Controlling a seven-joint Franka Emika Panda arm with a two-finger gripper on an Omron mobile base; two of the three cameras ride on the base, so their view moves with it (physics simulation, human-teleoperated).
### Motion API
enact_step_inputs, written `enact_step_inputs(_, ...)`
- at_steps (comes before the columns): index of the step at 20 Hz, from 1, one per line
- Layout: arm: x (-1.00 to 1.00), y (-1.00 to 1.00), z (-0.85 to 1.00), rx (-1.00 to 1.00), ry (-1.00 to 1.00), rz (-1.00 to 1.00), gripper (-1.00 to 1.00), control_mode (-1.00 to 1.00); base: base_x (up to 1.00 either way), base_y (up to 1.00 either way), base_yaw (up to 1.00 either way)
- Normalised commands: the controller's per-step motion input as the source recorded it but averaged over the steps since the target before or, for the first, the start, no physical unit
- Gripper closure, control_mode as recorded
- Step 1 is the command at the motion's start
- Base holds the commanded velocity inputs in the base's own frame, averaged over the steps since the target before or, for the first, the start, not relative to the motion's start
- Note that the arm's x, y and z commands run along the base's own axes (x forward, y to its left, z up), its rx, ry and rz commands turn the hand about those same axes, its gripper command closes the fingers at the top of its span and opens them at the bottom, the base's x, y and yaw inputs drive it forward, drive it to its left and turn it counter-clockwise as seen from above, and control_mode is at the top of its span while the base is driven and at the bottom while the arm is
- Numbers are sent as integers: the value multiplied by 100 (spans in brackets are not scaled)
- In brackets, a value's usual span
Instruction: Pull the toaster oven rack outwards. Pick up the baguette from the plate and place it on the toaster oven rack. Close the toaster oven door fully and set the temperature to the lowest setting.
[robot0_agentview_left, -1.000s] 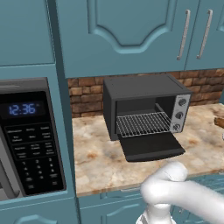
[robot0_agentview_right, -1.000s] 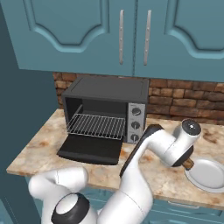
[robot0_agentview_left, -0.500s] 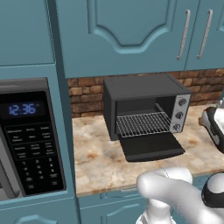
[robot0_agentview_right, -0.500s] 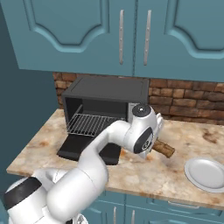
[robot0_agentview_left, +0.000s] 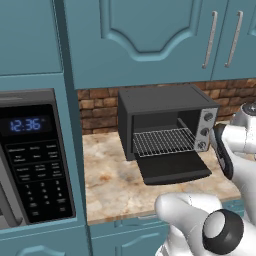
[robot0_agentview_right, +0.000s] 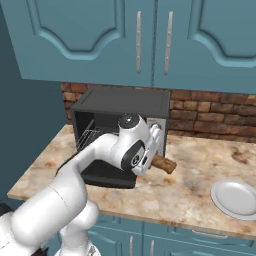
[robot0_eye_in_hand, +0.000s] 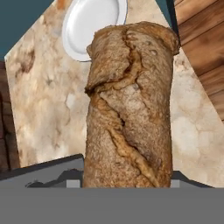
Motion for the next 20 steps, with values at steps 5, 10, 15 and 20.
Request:
enact_step_inputs(5,-2,58,36,-1,0,3,100,-100,0,0,0)
enact_step_inputs(10,0,53,43,-2,0,0,100,-100,0,0,0)
enact_step_inputs(15,0,50,9,-2,0,2,100,-100,0,0,0)
enact_step_inputs(20,1,32,-1,0,-2,12,100,-100,0,0,0)
